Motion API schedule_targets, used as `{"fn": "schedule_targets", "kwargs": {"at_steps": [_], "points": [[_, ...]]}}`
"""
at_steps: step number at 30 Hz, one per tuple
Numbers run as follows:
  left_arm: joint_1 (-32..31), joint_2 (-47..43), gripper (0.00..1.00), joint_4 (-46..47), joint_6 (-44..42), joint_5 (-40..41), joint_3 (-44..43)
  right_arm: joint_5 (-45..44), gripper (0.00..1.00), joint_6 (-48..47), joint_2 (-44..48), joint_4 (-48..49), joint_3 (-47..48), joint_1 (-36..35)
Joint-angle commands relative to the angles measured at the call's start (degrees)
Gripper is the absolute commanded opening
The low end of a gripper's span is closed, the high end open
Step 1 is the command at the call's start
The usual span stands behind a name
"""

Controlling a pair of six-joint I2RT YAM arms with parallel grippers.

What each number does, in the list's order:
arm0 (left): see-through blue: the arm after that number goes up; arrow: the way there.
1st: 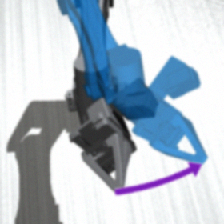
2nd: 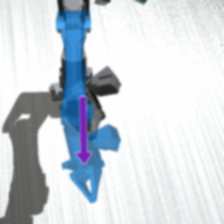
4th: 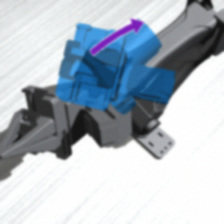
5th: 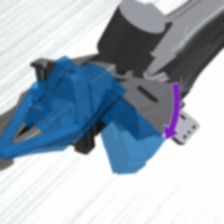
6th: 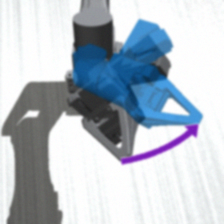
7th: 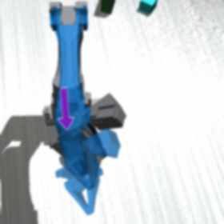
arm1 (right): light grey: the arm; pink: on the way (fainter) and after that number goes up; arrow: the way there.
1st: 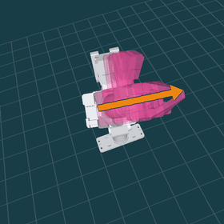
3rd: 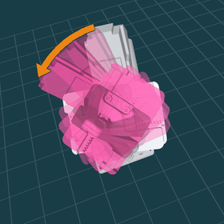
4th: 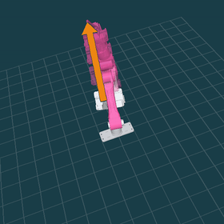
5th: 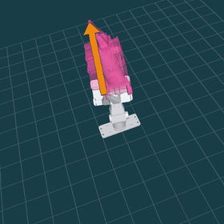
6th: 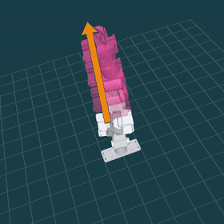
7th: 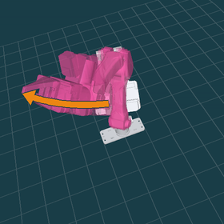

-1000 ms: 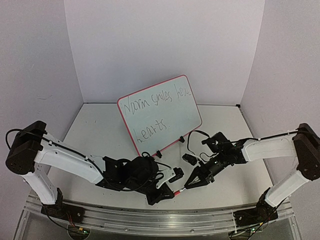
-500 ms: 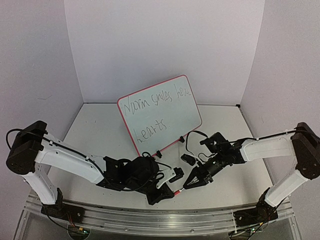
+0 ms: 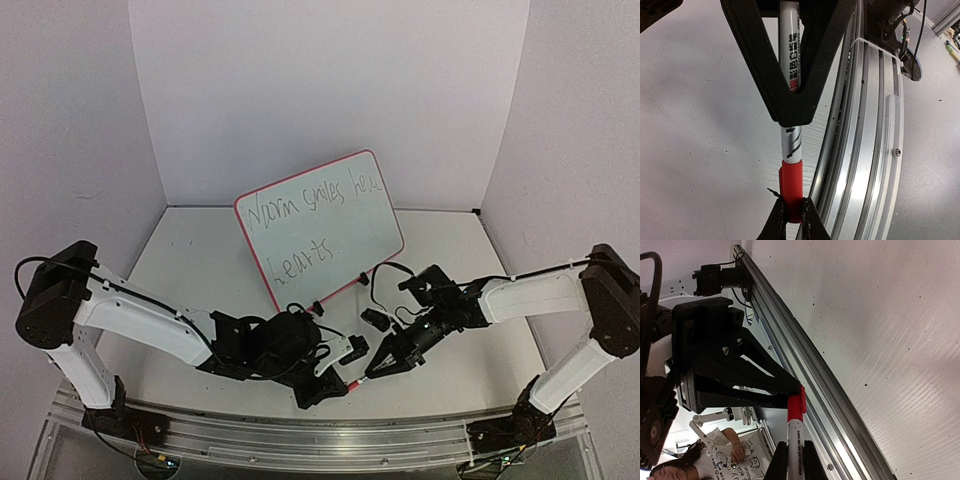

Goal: Write a sentence on the whiteboard
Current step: Insert the whiteboard marker without the cap into the pen cap.

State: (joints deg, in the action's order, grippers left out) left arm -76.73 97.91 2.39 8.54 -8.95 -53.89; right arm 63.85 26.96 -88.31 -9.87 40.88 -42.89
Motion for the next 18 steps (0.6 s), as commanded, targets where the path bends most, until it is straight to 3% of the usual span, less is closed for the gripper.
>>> {"fn": "schedule_targets", "kwargs": {"at_steps": [1, 18], "points": [[1.1, -1.0, 0.00, 13.5, -1.1, 2.0, -5.1, 2.6, 0.00, 1.8, 0.2, 4.6, 0.8, -2.4], [2.2, 0.0, 0.00, 16.7, -2.3, 1.5, -7.3, 2.5, 0.00, 2.5, 0.1, 5.3, -0.4, -3.0]]}}
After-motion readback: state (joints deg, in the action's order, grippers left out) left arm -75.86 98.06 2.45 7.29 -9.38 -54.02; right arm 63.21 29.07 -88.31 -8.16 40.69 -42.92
